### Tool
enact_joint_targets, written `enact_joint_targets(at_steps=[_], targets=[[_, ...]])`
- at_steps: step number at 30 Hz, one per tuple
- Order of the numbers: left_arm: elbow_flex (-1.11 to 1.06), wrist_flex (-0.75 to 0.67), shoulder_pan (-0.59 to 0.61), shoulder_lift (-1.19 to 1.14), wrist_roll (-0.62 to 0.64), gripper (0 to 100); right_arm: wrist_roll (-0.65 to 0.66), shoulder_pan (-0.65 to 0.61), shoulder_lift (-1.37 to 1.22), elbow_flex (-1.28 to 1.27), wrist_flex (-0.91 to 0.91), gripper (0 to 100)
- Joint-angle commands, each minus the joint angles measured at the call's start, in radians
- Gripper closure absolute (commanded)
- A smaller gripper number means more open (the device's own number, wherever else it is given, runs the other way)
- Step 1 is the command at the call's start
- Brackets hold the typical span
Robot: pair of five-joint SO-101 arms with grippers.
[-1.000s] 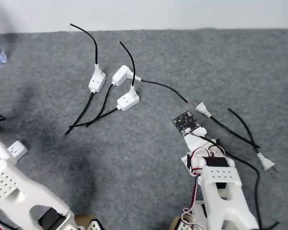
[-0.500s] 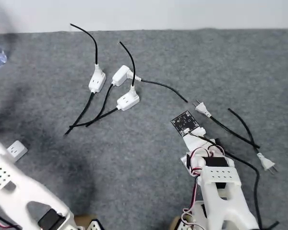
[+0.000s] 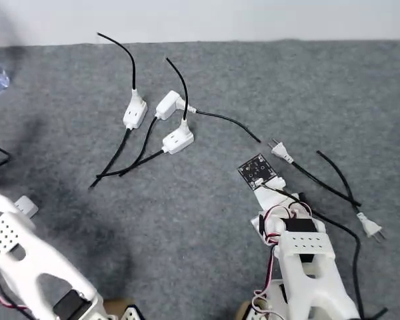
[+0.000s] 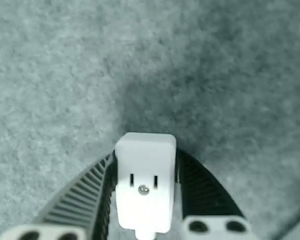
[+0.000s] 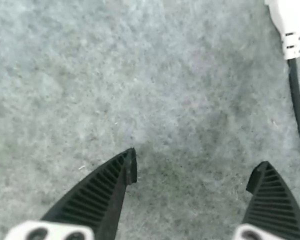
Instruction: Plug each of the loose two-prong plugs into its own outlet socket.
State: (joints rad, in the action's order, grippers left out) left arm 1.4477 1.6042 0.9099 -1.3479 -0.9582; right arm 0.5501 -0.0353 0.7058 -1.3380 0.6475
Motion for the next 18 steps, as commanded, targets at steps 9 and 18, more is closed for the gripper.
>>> enact_joint_targets(at_steps=[9,18], targets=[[0.090,0.153,-0.071,0.232,0.138,99,0.009,0.001,0.024,0.009,-0.021,64.9],[-0.194,0.153,-0.147,0.516,0.258,99,0.009,0.001,0.024,0.009,-0.021,64.9]])
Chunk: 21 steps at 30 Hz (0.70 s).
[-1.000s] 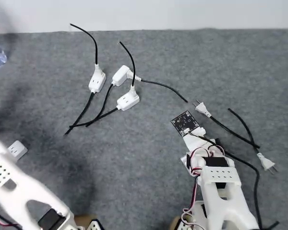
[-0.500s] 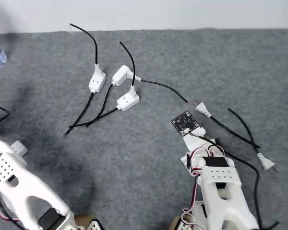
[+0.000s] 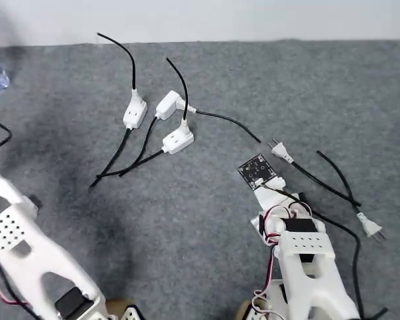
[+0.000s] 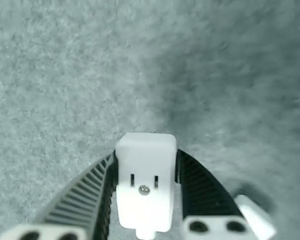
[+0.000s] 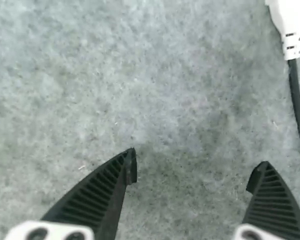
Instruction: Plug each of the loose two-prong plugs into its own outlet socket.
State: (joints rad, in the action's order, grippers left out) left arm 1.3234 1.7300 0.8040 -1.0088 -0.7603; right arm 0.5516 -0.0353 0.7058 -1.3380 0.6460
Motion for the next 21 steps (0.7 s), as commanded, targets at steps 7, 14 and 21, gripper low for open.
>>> enact_joint_targets(at_steps=[7,14,21], targets=[[-0.303,0.028,-0.166,0.436,0.267,99,0.005,0.005,0.024,0.011,-0.019,64.9],[-0.760,0.028,-0.408,0.718,0.290,99,-0.025,0.062,0.024,0.029,-0.019,64.9],[-1.036,0.021,-0.683,0.898,0.292,99,-0.107,0.168,0.024,0.061,-0.048,64.9]])
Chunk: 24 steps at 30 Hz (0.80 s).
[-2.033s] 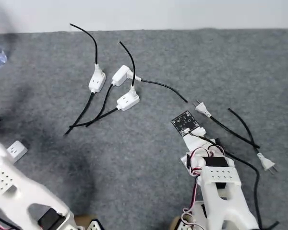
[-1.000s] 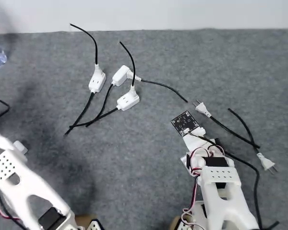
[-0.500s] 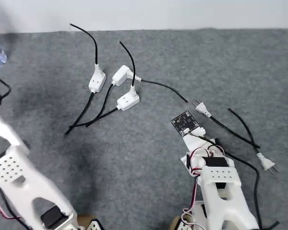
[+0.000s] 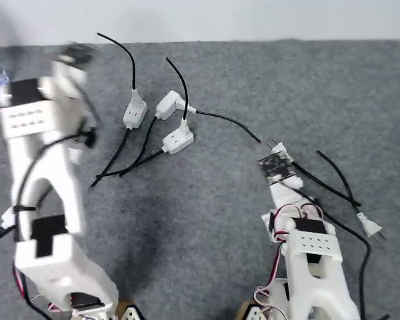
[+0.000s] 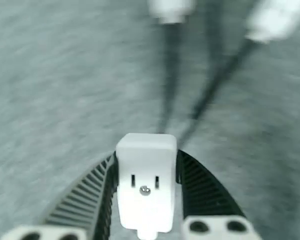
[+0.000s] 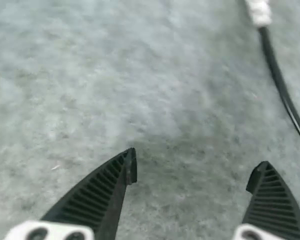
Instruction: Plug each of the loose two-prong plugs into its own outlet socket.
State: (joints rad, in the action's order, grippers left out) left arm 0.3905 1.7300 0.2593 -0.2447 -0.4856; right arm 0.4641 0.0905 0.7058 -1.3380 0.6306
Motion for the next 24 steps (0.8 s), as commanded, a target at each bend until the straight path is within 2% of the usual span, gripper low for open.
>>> enact_joint_targets(at_steps=[1,7,10,13,16,18,24], targets=[[-0.140,0.021,-0.173,0.155,0.017,99,-0.020,0.048,0.024,0.061,-0.036,64.9],[-0.389,-0.040,-0.436,0.272,0.012,99,-0.020,0.076,0.024,0.072,-0.038,64.9],[-0.607,-0.166,-0.583,0.324,0.012,99,-0.061,0.131,0.024,0.091,-0.039,64.9],[-0.855,-0.358,-0.697,0.374,0.014,99,-0.115,0.168,0.024,0.101,-0.039,64.9],[-1.053,-0.555,-0.735,0.413,0.015,99,-0.095,0.145,0.024,0.097,-0.039,64.9],[-1.129,-0.640,-0.733,0.420,0.018,99,-0.080,0.128,0.024,0.094,-0.038,64.9],[-1.221,-0.672,-0.733,0.420,0.014,99,-0.075,0.124,0.021,0.094,-0.038,64.9]])
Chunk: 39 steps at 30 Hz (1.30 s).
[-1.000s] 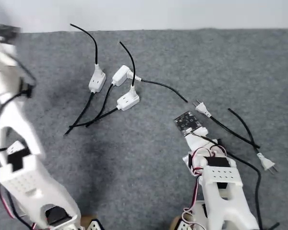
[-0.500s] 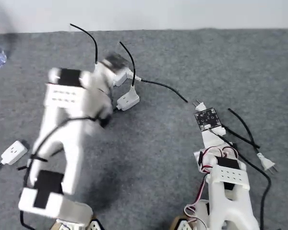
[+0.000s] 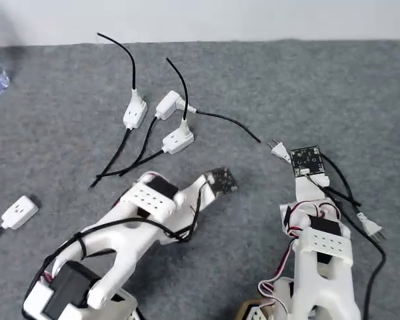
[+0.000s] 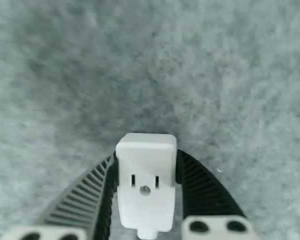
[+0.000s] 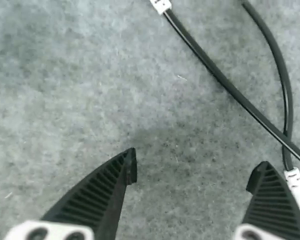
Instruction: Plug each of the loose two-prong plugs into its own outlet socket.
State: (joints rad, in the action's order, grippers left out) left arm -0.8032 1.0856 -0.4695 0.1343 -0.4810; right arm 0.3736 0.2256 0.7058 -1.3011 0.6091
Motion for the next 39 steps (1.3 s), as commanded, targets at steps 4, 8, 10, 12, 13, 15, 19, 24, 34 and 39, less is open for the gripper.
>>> enact_joint_targets(at_steps=[4,8,10,12,13,15,19,24,34,39], targets=[[-0.064,-0.066,-0.006,0.044,0.005,99,0.015,-0.012,0.019,0.057,-0.016,64.9],[-0.093,-0.107,-0.015,0.051,-0.049,99,0.015,-0.012,0.016,0.057,-0.018,64.9],[-0.093,-0.112,-0.015,0.051,-0.058,99,0.015,-0.012,0.016,0.057,-0.018,64.9],[-0.091,-0.114,-0.015,0.051,-0.080,99,0.015,-0.012,0.015,0.055,-0.028,64.9],[-0.091,-0.110,-0.015,0.051,-0.117,99,0.015,-0.012,0.015,0.054,-0.028,64.9],[-0.099,-0.106,-0.015,0.051,-0.193,99,0.015,-0.012,0.022,0.048,-0.030,64.9],[-0.093,-0.091,-0.009,0.051,-0.232,99,0.015,-0.012,0.022,0.048,-0.030,64.9],[-0.091,-0.087,-0.009,0.051,-0.235,98,0.015,-0.012,0.022,0.048,-0.030,64.9],[-0.084,-0.052,-0.008,0.091,-0.236,87,0.017,-0.028,0.015,0.048,-0.030,64.9],[-0.065,0.069,-0.005,0.310,-0.236,87,0.051,-0.044,0.013,0.046,-0.028,64.9]])
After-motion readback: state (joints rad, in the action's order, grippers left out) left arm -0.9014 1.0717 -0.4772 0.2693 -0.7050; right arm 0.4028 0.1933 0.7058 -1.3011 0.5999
